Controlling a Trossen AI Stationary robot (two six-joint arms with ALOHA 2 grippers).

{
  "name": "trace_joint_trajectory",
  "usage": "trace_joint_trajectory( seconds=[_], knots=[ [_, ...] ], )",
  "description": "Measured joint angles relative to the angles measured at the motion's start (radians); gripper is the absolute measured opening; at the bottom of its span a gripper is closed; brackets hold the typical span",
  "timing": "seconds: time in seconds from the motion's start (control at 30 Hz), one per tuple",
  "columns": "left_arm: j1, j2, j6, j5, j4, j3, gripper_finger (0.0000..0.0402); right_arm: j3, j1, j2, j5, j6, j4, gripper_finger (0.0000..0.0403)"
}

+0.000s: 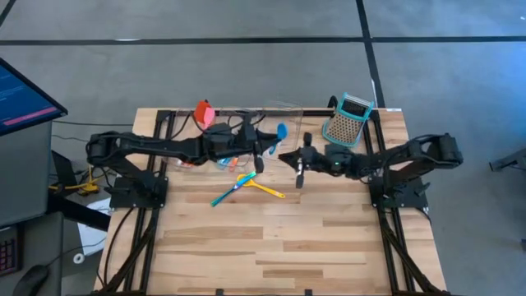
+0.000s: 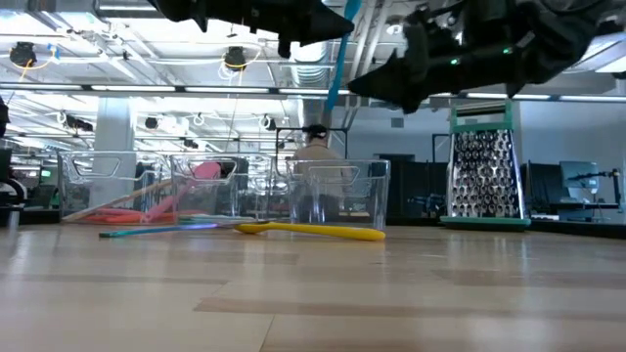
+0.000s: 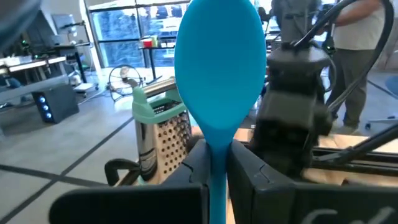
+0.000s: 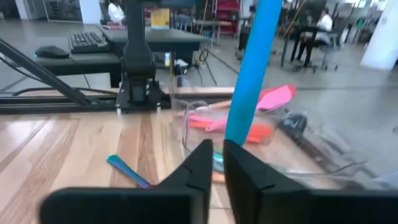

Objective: Pick & Place Kitchen Items
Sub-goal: Put the blue serving spoon into the right transparent bin

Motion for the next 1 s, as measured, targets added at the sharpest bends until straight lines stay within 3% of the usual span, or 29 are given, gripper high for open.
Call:
trace_joint_trajectory(
  seconds=[0.2,0.4,0.5,0.73,1.0],
  knots=[
    [-0.013,-0.002,0.010,0.000,-0.041,0.000,0.0006,0.052,0.018,0.078,0.000,0.034,-0.007,0.0116],
    [-0.002,-0.002,0.010,-0.001,-0.067,0.000,0.0006,0.061,0.027,0.065,0.036,0.026,-0.030,0.0226],
    [-0.002,-0.002,-0.012,-0.001,-0.069,0.000,0.0006,0.061,0.020,0.047,0.057,0.026,-0.001,0.0260],
    [-0.002,0.003,-0.070,0.061,-0.050,0.000,0.0006,0.067,0.011,0.023,0.053,0.015,0.049,0.0266],
    [-0.005,0.068,-0.094,0.090,0.045,-0.001,0.0006,0.109,0.020,0.032,0.050,-0.008,0.033,0.0229]
  ],
)
